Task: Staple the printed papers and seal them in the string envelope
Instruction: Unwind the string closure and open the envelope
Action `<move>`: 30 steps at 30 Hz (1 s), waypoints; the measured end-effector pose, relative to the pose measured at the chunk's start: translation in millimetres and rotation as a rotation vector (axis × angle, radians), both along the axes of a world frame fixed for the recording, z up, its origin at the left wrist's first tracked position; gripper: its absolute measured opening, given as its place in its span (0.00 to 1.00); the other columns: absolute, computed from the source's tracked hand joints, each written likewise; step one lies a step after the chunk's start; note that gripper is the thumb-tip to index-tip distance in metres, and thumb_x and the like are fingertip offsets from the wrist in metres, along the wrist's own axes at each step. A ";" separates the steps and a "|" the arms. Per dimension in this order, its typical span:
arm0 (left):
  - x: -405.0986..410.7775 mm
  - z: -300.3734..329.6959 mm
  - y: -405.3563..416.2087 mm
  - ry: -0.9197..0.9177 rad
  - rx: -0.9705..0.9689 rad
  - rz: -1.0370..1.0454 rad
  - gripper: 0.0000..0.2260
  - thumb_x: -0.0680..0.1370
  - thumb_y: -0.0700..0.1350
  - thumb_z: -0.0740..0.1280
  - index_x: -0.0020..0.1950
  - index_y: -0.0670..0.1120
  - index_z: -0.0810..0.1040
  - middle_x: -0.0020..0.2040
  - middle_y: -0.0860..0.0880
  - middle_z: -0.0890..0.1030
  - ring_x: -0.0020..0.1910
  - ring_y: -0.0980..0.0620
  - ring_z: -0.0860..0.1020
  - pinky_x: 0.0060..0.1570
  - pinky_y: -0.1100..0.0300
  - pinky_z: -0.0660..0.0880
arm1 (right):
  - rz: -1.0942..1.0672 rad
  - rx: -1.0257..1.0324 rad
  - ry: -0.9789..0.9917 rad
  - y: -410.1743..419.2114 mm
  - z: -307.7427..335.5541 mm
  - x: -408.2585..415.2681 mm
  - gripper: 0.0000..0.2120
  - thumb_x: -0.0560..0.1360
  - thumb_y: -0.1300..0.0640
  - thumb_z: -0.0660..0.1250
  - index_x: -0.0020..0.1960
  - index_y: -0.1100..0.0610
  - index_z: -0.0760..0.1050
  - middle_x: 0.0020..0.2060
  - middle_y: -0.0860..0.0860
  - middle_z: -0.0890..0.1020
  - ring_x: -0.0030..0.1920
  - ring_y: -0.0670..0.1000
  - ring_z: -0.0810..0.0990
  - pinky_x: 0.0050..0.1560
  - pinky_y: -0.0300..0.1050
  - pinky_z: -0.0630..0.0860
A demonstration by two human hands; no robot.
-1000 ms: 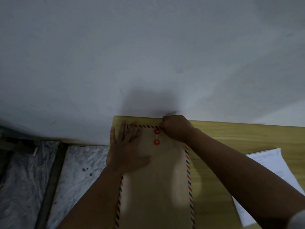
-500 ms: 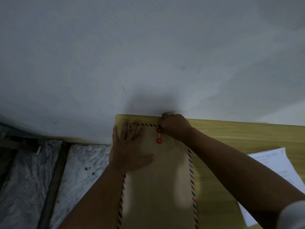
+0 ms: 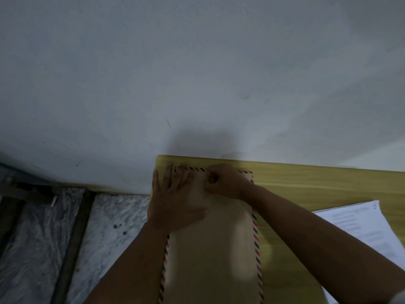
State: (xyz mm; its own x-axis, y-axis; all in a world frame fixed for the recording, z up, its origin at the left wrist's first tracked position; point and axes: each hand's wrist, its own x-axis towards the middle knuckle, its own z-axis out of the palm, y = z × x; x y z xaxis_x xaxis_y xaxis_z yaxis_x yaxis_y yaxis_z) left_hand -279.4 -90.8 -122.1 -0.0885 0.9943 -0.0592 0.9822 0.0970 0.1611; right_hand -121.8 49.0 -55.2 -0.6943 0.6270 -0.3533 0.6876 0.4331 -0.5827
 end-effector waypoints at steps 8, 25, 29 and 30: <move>-0.1 -2.4 -0.9 -0.029 0.032 -0.002 0.50 0.67 0.82 0.56 0.81 0.53 0.63 0.83 0.46 0.59 0.83 0.37 0.48 0.76 0.28 0.45 | -0.008 0.040 -0.009 -15.3 -4.8 32.4 0.08 0.74 0.55 0.68 0.39 0.55 0.72 0.33 0.48 0.76 0.33 0.47 0.70 0.38 0.44 0.68; 2.4 -2.1 0.5 -0.015 0.034 0.023 0.52 0.66 0.83 0.56 0.81 0.52 0.63 0.83 0.45 0.59 0.83 0.37 0.50 0.76 0.28 0.46 | -0.026 0.198 -0.259 -3.3 5.2 58.6 0.10 0.78 0.55 0.65 0.51 0.55 0.84 0.48 0.51 0.85 0.47 0.51 0.82 0.49 0.43 0.78; 2.4 -2.4 0.6 0.000 0.026 0.016 0.51 0.66 0.83 0.56 0.81 0.52 0.63 0.83 0.44 0.60 0.83 0.37 0.50 0.76 0.28 0.46 | -0.104 0.220 -0.187 0.2 3.6 51.1 0.08 0.78 0.55 0.65 0.48 0.55 0.83 0.45 0.51 0.84 0.43 0.51 0.80 0.46 0.46 0.78; 2.3 -2.8 0.6 -0.005 0.029 0.014 0.51 0.67 0.83 0.56 0.81 0.52 0.64 0.83 0.44 0.60 0.83 0.37 0.50 0.75 0.27 0.47 | -0.120 0.229 -0.164 0.0 2.9 47.2 0.08 0.78 0.56 0.65 0.48 0.56 0.83 0.43 0.51 0.84 0.42 0.50 0.80 0.45 0.46 0.78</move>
State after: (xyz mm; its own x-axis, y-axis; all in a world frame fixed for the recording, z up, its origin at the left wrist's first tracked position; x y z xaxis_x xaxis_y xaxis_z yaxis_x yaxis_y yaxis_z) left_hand -277.1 -90.2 -124.9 -0.1026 0.9942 -0.0310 0.9798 0.1064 0.1690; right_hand -74.6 49.0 -52.3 -0.5557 0.7774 -0.2949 0.8188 0.4502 -0.3562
